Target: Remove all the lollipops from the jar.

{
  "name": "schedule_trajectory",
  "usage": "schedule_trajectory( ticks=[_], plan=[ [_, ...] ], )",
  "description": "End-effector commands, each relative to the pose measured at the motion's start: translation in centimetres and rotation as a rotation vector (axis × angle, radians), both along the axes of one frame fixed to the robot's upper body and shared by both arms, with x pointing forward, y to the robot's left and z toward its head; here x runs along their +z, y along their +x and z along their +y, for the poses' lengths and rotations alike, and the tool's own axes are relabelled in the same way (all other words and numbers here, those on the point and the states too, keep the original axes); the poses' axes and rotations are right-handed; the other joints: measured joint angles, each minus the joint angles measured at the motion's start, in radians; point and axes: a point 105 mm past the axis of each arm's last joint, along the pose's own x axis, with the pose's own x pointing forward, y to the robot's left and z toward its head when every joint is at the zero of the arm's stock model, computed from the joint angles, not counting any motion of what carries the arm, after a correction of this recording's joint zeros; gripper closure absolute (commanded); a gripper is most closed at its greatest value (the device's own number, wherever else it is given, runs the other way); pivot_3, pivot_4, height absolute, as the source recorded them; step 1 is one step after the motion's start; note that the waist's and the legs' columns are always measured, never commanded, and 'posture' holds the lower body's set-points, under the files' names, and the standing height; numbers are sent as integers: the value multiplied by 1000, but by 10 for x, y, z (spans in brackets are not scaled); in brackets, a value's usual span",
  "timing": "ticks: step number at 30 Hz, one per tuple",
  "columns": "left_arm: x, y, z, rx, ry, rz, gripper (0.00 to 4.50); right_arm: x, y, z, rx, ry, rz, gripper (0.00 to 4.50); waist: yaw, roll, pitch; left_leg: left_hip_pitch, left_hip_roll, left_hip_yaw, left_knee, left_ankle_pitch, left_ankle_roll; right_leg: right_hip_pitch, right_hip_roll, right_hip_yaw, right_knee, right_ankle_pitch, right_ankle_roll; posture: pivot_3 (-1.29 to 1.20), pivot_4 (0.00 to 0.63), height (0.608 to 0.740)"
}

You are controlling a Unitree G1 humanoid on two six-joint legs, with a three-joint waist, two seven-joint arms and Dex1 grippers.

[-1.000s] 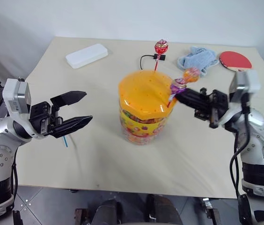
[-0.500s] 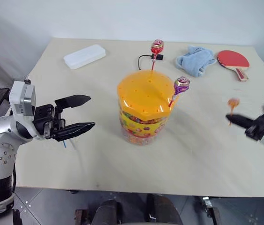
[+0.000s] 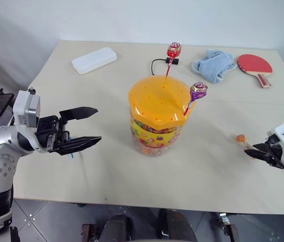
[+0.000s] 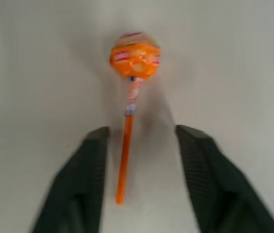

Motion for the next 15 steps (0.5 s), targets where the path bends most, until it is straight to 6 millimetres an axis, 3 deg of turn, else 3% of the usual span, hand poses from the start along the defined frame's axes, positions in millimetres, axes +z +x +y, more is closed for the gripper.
schedule_trajectory(
  ticks=[1, 3, 11, 15],
  plan=[
    [15, -4, 4, -14, -46, -32, 0, 71, -16, 23, 298, 72, -321, 1163, 0, 0, 0, 0, 0, 0, 0, 0, 0, 0, 1, 0, 0, 0, 0, 0, 150, 740],
    [16, -4, 5, -22, -56, -26, 0, 91, -22, 34, 360, 117, -402, 1163, -2, 0, 0, 0, 0, 0, 0, 0, 0, 0, 2, 0, 0, 0, 0, 0, 150, 740],
    [14, 3, 3, -35, -61, -21, 0, 132, -35, 159, 761, 329, -595, 1163, -4, -1, 0, 2, 1, -1, 0, 0, -1, 0, 0, 1, 1, 0, 0, 0, 150, 740],
    [15, 3, 0, -48, -55, -27, 0, 141, -31, 195, 813, 380, -620, 1163, 2, -1, 1, 0, 0, -4, 0, 0, -1, 0, -1, -1, 1, 0, 0, 0, 150, 740]
  ],
)
